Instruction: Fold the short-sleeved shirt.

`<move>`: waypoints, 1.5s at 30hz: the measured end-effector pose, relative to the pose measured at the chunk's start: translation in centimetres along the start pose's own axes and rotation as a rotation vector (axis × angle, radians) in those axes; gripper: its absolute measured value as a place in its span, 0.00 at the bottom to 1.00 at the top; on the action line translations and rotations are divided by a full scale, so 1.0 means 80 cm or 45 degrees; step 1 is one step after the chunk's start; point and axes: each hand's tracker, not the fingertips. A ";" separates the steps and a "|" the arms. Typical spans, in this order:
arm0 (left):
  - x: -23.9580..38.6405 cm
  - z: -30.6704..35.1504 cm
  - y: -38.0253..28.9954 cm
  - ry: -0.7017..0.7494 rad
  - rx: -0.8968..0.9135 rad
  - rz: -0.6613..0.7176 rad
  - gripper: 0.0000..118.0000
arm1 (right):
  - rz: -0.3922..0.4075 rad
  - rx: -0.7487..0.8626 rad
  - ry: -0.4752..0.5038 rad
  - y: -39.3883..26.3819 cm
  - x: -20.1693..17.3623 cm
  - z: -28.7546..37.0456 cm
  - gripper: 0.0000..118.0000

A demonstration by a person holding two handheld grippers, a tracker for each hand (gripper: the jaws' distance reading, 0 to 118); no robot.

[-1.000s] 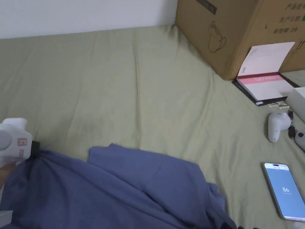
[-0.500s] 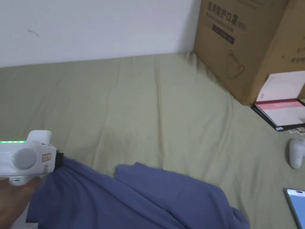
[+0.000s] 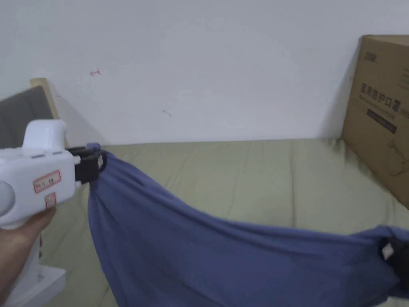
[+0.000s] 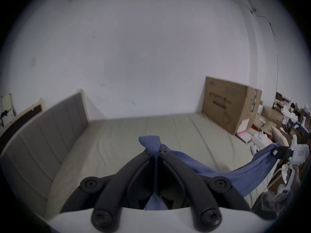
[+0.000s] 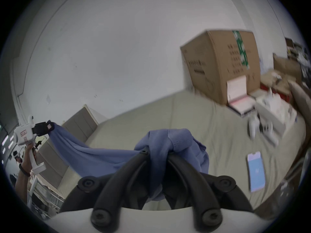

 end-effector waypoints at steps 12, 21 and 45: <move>-0.025 0.039 0.095 0.113 0.208 0.062 0.02 | 0.361 0.181 0.020 0.206 -0.111 -0.072 0.07; -0.045 -0.069 0.101 0.189 0.155 0.121 0.02 | 0.432 0.120 -0.057 0.237 -0.125 -0.196 0.07; -0.029 -0.139 -0.156 0.078 -0.221 0.270 0.02 | 0.341 -0.224 -0.084 0.027 -0.015 -0.276 0.07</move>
